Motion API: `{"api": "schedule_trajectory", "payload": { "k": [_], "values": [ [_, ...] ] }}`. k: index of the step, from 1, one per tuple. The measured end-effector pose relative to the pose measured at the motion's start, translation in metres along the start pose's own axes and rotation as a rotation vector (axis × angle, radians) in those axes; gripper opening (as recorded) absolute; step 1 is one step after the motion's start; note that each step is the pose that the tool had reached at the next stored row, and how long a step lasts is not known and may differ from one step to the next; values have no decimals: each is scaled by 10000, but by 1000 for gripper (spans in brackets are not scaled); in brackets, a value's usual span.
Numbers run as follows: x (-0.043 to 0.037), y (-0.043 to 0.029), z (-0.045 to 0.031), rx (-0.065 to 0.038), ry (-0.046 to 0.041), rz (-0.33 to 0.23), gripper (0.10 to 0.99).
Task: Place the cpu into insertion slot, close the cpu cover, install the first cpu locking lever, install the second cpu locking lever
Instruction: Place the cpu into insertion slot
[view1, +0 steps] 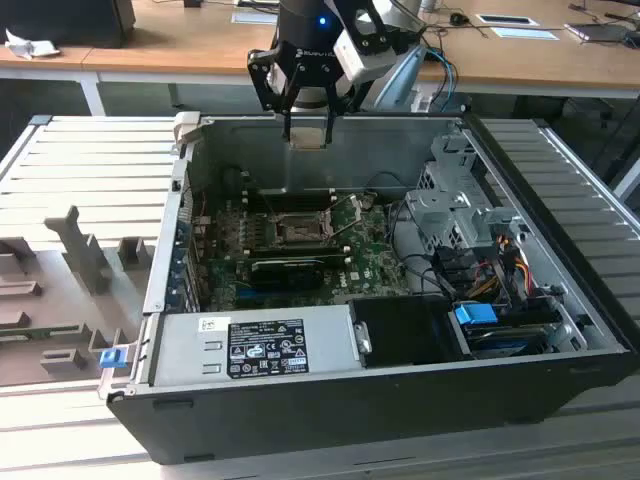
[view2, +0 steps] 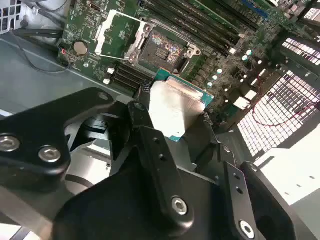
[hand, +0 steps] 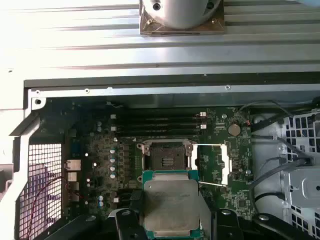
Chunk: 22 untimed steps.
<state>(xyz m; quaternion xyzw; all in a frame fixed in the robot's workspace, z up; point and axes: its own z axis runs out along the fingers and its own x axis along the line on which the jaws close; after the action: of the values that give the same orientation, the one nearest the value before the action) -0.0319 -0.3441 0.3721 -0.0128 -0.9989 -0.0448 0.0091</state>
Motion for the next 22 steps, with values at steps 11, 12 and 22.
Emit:
{"api": "schedule_trajectory", "payload": {
  "k": [11, 12, 22],
  "values": [
    [-1, -2, 22, -9, -51, 581, 529],
    [-1, -2, 24, -10, -51, 581, 529],
    [-1, -3, 33, -19, -94, 1055, 529]
  ]
}}
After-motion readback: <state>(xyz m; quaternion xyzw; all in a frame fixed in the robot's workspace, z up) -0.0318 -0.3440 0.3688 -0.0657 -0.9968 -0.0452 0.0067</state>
